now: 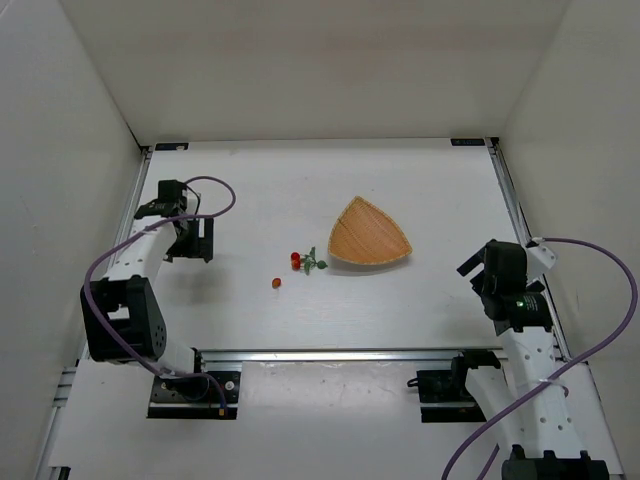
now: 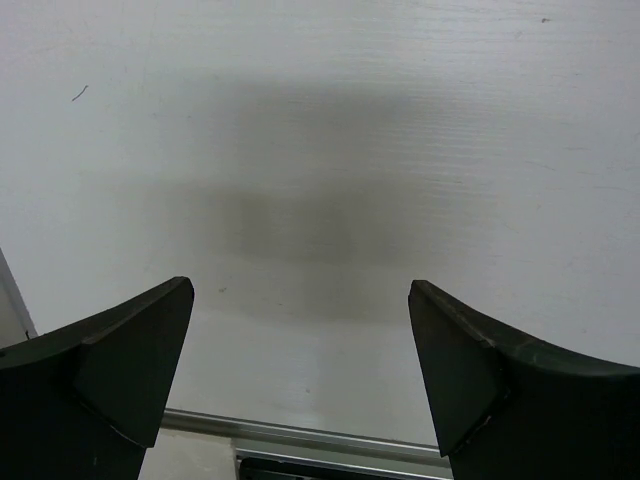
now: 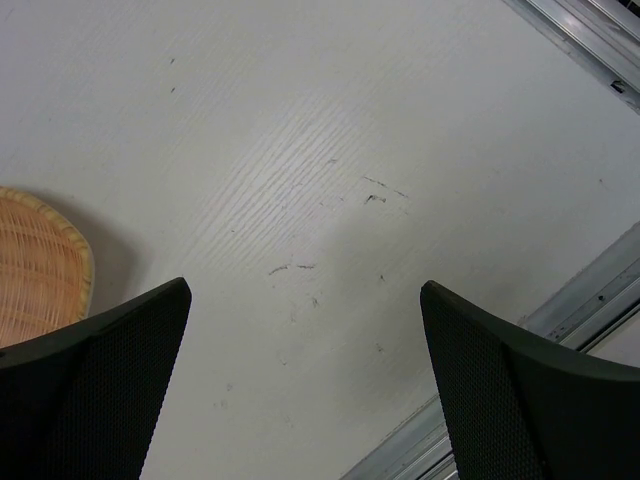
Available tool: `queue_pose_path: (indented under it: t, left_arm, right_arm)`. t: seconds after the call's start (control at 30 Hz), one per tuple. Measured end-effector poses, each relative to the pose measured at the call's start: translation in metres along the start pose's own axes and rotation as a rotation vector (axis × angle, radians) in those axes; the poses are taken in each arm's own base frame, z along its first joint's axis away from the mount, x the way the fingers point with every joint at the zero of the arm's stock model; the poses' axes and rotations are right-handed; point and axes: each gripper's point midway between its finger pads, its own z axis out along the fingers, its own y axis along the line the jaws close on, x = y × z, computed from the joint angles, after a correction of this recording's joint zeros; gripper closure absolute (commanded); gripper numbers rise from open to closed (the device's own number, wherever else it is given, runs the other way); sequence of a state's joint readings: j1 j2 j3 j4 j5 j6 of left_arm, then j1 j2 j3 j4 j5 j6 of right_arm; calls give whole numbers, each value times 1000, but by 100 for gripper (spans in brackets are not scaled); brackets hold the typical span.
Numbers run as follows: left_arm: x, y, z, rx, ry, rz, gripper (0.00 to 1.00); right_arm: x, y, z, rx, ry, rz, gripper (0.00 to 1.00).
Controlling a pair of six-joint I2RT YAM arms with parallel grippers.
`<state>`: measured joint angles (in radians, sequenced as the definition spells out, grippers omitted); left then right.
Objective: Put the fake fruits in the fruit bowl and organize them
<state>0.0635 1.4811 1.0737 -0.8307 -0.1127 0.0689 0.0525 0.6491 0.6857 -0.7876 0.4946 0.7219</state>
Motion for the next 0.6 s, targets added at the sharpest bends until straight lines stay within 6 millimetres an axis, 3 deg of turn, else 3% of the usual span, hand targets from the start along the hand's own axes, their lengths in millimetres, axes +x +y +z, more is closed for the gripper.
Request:
queue_pose_path:
  t: [0.17, 0.23, 0.37, 0.5, 0.6]
  left_arm:
    - [-1, -6, -4, 28, -10, 41, 0]
    - [-2, -19, -10, 40, -26, 107, 0]
    - [-9, -77, -33, 42, -116, 410, 0]
    - [4, -146, -50, 74, -184, 734, 0]
    - [15, -170, -45, 65, -174, 869, 0]
  right_arm:
    - [2, 0, 2, 8, 12, -7, 0]
    - [4, 0, 4, 12, 22, -12, 0]
    - [9, 1, 7, 19, 49, -23, 0]
    - [14, 3, 9, 16, 79, -35, 0]
    - [17, 5, 10, 12, 97, -39, 0]
